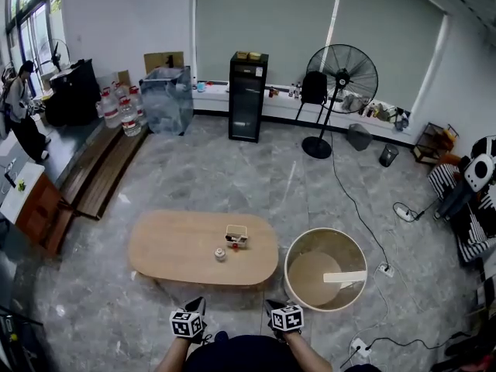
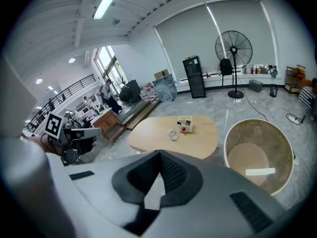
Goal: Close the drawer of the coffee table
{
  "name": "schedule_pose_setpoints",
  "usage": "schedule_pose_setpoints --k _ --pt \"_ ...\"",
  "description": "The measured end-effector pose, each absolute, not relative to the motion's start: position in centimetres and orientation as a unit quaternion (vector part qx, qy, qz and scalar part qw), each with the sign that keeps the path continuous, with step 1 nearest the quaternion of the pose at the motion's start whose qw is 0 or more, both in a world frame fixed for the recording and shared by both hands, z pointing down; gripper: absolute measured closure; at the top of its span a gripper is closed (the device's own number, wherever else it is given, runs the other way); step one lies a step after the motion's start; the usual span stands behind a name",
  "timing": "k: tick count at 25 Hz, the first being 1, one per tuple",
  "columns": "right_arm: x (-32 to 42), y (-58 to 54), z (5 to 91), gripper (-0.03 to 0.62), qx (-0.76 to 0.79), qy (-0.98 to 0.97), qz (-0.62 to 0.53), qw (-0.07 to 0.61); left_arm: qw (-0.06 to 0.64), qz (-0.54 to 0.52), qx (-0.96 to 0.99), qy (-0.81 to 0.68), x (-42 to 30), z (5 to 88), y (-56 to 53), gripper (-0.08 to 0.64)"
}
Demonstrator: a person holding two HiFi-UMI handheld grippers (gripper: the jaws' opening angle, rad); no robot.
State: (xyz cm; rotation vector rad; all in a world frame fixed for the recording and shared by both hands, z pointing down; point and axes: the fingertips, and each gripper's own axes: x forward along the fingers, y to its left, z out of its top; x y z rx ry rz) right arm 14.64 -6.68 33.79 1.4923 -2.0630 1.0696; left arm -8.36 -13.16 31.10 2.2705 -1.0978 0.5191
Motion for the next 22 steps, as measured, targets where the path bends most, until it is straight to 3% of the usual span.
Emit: schedule_pose_setpoints --k 8,12,22 --pt "14.7 -6.4 33.4 0.566 0.538 -0.738 0.365 0.182 0.280 0.188 0.850 -0.405 -8.3 30.9 -12.4 0.535" --pt "15.6 -8.6 32.5 0.566 0.543 -0.745 0.344 0.177 0.241 0.174 0.860 -0.414 -7.8 29.1 -15.2 0.535" --pt "14.6 -6.4 32.6 0.566 0.540 -0.743 0.347 0.188 0.272 0.176 0.853 -0.408 -8.3 30.4 -12.8 0.535"
